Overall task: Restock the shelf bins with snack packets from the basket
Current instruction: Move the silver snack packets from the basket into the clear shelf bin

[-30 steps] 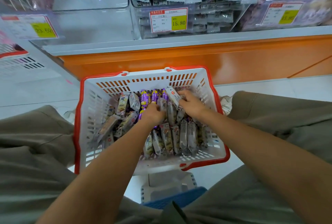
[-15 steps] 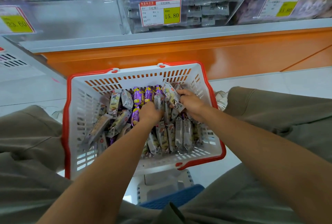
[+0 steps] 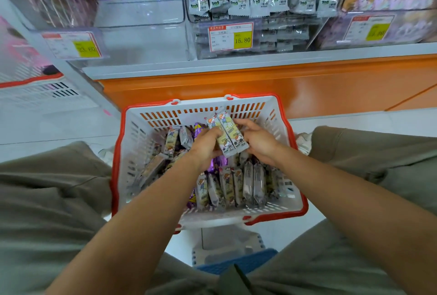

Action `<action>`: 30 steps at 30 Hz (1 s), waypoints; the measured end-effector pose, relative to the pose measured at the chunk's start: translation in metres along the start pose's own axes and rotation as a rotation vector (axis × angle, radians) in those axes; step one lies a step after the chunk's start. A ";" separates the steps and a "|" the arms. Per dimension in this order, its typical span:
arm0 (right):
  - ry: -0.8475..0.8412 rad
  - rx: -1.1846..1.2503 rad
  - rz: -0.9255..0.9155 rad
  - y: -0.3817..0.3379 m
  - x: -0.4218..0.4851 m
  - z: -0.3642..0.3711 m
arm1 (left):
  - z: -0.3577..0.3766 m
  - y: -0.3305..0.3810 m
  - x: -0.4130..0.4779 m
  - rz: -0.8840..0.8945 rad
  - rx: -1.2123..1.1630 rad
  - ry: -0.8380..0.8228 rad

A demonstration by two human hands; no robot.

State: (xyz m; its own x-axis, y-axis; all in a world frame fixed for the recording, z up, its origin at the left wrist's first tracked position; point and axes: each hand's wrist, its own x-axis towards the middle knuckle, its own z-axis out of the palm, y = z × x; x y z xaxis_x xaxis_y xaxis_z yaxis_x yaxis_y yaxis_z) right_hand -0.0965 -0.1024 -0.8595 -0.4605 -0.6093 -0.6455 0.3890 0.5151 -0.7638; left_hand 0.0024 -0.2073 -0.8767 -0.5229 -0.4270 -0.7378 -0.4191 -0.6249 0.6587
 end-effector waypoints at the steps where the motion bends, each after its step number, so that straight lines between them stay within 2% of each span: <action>1: 0.000 -0.025 -0.025 0.000 -0.002 0.001 | 0.000 0.002 -0.004 0.014 0.003 -0.007; 5: 0.027 -0.168 -0.109 -0.005 -0.010 0.005 | -0.003 0.005 -0.018 0.059 -0.022 -0.002; 14: 0.017 -0.214 -0.195 -0.022 -0.032 0.011 | -0.001 0.024 -0.041 0.062 -0.099 0.063; 19: 0.104 -0.466 -0.465 -0.028 -0.052 0.014 | -0.001 0.031 -0.046 0.061 -0.077 0.164; 22: 0.065 -0.711 -0.576 -0.025 -0.064 0.019 | 0.001 0.036 -0.053 0.039 -0.106 0.156; 24: 0.106 -0.847 -0.649 -0.026 -0.073 0.022 | 0.005 0.040 -0.061 0.032 -0.105 0.152; 30: 0.268 -0.867 -0.846 -0.043 -0.089 0.021 | 0.014 0.061 -0.092 0.141 -0.136 0.034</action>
State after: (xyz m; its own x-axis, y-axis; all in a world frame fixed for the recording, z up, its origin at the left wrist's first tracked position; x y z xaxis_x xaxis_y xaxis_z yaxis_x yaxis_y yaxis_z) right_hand -0.0560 -0.0829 -0.7688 -0.4981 -0.8544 0.1483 -0.7184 0.3108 -0.6224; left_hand 0.0144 -0.1966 -0.7670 -0.5433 -0.5367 -0.6456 -0.2377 -0.6392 0.7314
